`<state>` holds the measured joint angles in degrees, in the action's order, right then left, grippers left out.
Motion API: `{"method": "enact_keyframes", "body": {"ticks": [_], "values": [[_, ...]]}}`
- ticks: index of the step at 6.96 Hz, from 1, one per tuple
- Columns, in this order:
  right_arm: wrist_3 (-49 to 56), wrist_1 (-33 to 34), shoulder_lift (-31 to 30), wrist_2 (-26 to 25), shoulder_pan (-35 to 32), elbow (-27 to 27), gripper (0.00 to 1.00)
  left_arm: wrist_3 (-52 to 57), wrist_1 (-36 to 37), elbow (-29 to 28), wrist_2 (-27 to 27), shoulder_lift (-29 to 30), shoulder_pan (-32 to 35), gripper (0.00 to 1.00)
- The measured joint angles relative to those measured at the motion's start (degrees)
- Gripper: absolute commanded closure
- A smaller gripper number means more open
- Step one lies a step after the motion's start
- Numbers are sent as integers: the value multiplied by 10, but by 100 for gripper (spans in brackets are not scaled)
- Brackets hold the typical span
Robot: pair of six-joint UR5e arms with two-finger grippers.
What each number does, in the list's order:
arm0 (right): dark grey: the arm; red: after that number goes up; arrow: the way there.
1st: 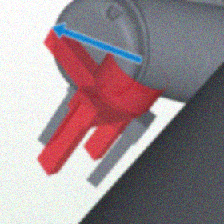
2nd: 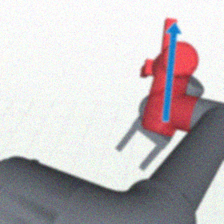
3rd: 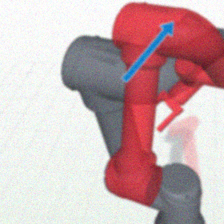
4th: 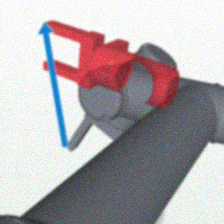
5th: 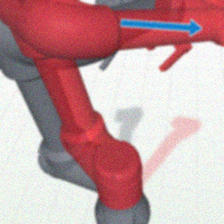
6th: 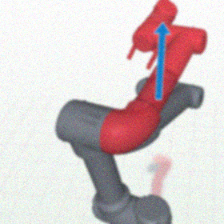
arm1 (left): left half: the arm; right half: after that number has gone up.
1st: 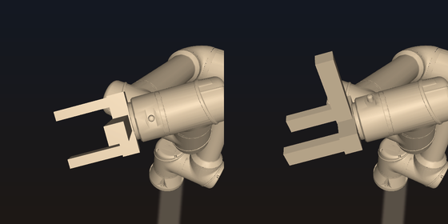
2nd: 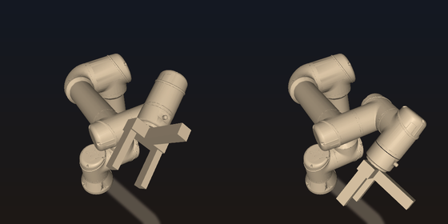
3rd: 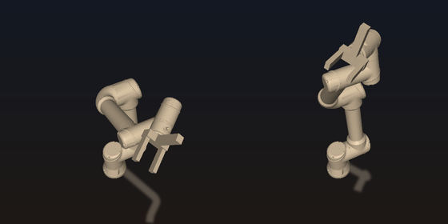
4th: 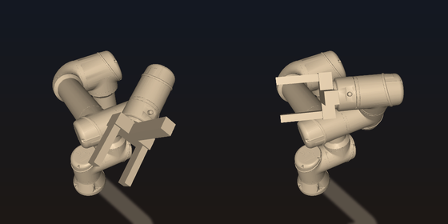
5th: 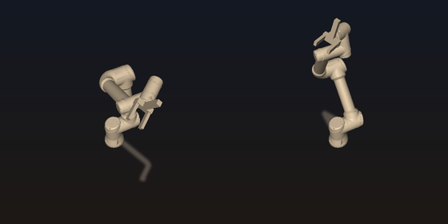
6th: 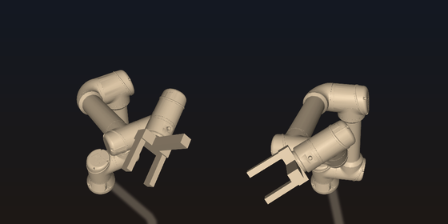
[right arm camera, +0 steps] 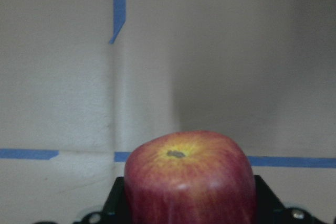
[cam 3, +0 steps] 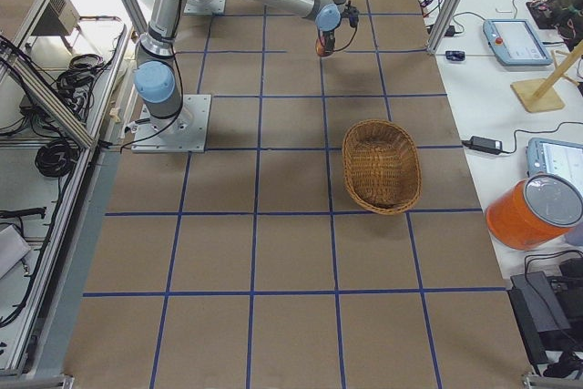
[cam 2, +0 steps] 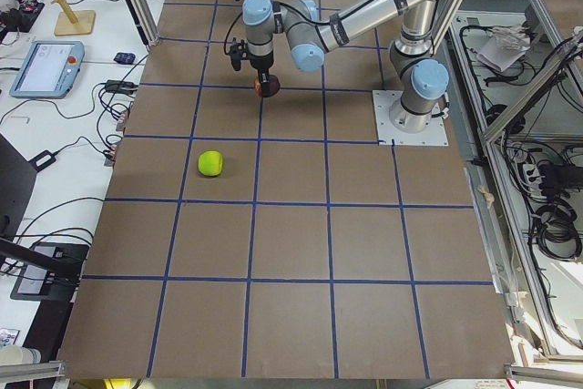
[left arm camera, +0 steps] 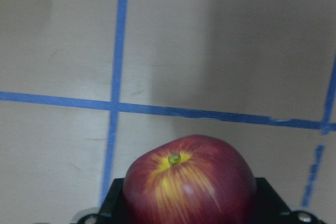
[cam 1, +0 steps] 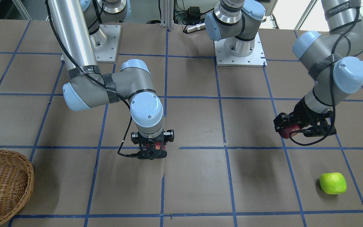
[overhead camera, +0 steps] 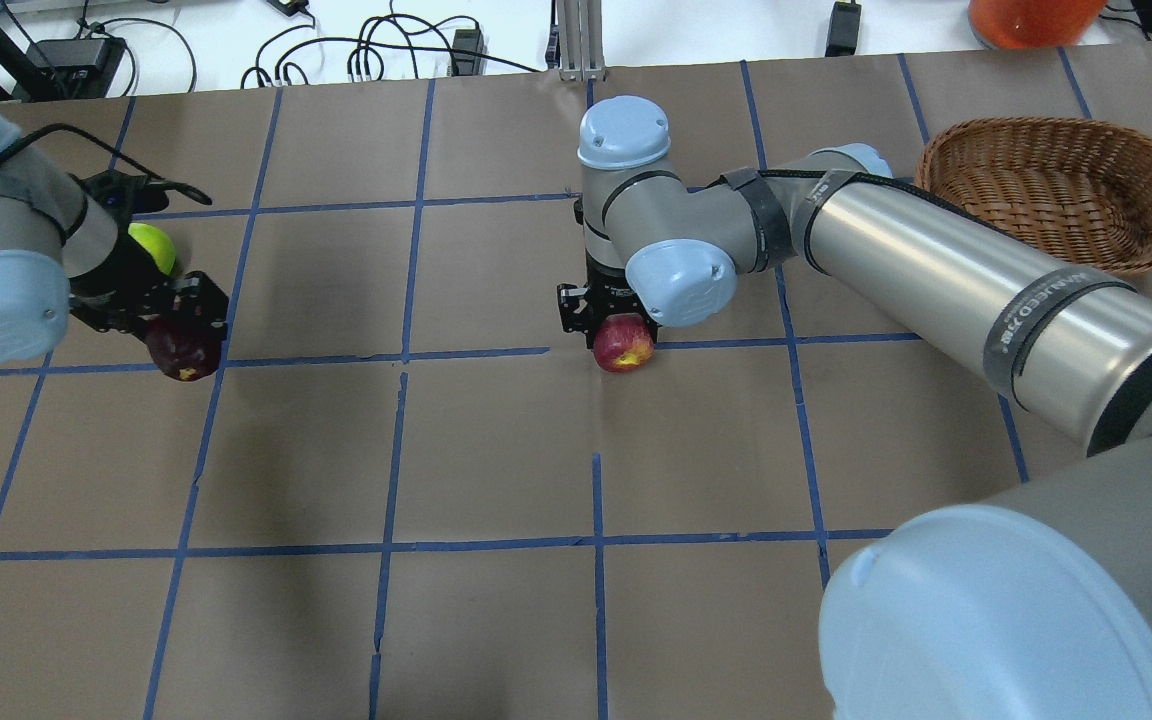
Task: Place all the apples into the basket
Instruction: 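Drop red apple in basket with right gripper while left centers its apple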
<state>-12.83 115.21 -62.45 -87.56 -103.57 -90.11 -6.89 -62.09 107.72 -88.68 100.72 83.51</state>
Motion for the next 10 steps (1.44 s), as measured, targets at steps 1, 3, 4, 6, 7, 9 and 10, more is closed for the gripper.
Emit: {"method": "enact_keyframes", "body": {"ticks": [1, 3, 4, 6, 7, 9, 10], "values": [[26, -15, -20, 0, 51, 1, 96, -131, 28, -3, 19, 16, 73, 54], [91, -24, -49, -28, 157, 3, 100, -374, 119, -7, 87, 62, 197, 54], [137, -25, -55, -48, 207, 3, 100, -427, 158, -9, 99, 85, 231, 48], [245, -12, -54, -62, 308, 3, 100, -445, 190, -10, 103, 116, 251, 0], [302, 11, -46, -69, 350, 3, 98, -445, 194, -13, 103, 128, 252, 0], [391, 89, -9, -85, 412, 4, 86, -443, 195, -33, 103, 141, 252, 0], [409, 123, 12, -86, 431, 4, 78, -438, 186, -52, 102, 139, 247, 0]]}}
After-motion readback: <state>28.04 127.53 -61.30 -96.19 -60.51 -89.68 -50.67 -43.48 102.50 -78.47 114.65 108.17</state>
